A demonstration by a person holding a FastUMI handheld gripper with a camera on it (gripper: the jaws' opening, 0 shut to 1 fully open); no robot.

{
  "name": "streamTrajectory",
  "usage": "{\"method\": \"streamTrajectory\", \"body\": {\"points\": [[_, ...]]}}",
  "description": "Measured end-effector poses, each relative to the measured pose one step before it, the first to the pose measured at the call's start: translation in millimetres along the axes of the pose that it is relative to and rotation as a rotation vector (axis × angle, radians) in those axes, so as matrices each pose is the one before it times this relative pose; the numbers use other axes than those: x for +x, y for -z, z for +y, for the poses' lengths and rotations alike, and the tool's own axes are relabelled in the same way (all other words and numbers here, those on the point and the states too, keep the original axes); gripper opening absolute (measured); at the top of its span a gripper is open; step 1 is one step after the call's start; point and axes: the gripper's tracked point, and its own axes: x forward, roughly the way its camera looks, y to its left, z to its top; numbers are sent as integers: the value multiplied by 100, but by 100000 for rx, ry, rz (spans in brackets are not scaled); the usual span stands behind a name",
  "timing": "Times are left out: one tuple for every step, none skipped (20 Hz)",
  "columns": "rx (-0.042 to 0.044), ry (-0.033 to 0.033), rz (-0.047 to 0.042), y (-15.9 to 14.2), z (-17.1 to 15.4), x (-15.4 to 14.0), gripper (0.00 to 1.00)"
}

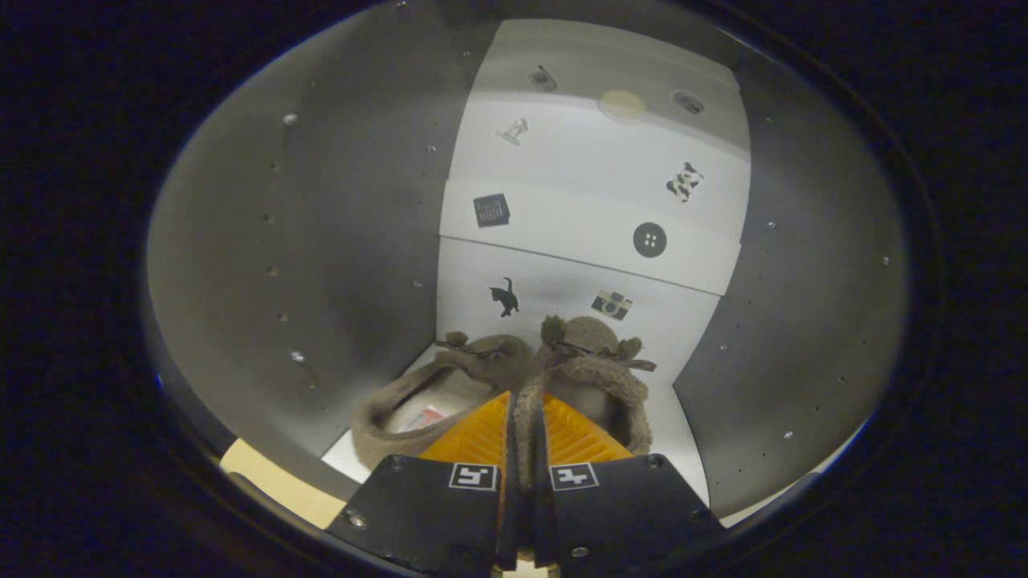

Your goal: Open the shoe cabinet door, grab the shoes and put them into the shoe cabinet, then close the shoe cabinet door.

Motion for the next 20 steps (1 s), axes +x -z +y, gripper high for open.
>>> {"method": "streamTrajectory", "body": {"points": [[708, 348, 2107, 468, -420, 911, 11], [806, 824, 1927, 499, -444, 724, 11], [511, 688, 1138, 325, -423, 718, 11], [113, 761, 1277, 427, -378, 654, 11], [-533, 1594, 1306, 334, -523, 648, 11], [-379, 910, 1407, 347, -369, 498, 11], [-640, 1625, 838, 179, -583, 218, 11], [-557, 1620, -205, -88, -514, 224, 11], [-698, 791, 272, 78, -261, 240, 11], [296, -765, 1361, 357, 22, 192, 11], [2258, -2793, 412, 102, 541, 159, 11], [1415, 404, -738, -161, -203, 83, 11], [965, -182, 54, 51, -3, -4, 12], [1215, 126, -499, -43, 28, -34, 12], [1217, 101, -147, 10, 18, -27, 12], [506, 110, -218, 28, -13, -38, 12], [524, 201, -522, -40, -68, -32, 12], [717, -12, -437, 30, 35, -54, 12], [1483, 337, -784, -113, -138, -66, 14], [2251, -605, -1451, -66, 33, -137, 15]]}}
